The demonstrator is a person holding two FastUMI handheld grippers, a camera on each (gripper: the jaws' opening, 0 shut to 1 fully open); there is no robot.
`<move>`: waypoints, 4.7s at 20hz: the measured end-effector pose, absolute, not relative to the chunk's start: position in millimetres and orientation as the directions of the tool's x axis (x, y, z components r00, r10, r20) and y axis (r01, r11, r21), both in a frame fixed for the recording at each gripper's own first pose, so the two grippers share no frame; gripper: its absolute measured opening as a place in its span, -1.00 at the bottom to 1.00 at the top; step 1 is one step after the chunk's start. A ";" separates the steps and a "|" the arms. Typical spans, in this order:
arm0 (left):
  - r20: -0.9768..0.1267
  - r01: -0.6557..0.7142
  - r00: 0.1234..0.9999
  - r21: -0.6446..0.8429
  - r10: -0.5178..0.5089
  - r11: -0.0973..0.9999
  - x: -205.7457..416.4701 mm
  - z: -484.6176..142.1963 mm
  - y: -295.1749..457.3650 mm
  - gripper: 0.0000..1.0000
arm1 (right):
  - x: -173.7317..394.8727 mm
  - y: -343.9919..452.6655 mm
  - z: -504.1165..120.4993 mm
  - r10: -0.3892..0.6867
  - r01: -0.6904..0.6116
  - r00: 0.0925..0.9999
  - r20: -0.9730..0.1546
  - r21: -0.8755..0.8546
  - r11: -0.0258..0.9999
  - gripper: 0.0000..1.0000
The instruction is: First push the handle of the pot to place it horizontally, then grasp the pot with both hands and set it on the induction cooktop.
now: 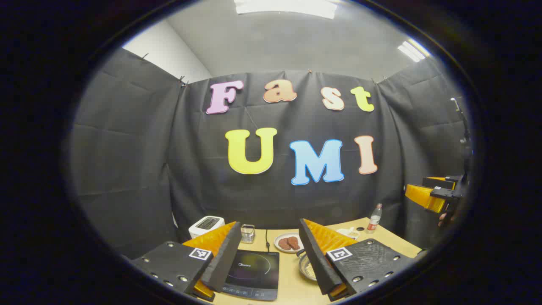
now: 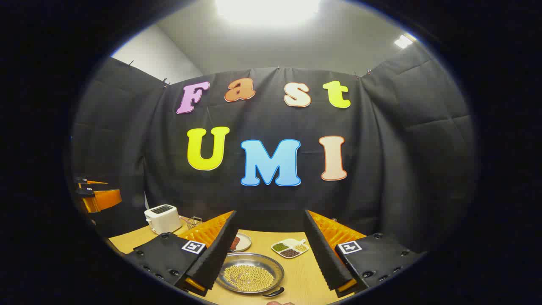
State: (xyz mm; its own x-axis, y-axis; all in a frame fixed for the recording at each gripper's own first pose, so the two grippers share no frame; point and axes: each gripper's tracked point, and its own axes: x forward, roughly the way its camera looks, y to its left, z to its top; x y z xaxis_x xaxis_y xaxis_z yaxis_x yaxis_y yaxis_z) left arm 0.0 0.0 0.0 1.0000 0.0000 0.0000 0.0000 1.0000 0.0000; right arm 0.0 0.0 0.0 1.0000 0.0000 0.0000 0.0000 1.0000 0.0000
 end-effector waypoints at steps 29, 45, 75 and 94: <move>-0.088 0.077 0.993 -0.042 -0.080 0.996 23.9 -84.3 67.4 0.67 | 1.7 51.6 -60.4 -0.081 0.079 0.986 -0.146 -0.019 0.997 0.95; -0.172 0.078 0.982 -0.032 -0.083 0.996 30.3 -116.6 69.5 0.67 | 5.0 43.3 -203.6 -0.041 0.070 0.803 -0.594 0.027 0.997 -0.44; -0.331 -0.140 0.936 -0.029 0.123 0.990 19.3 -158.5 35.0 0.67 | -8.7 41.0 -373.5 0.185 -0.260 0.421 -0.888 0.077 0.962 -0.96; -0.358 -0.111 0.928 -0.012 0.099 0.994 26.0 -163.9 -4.6 0.67 | 30.5 -33.4 -386.3 0.079 -0.217 0.450 -0.889 -0.023 0.976 -0.96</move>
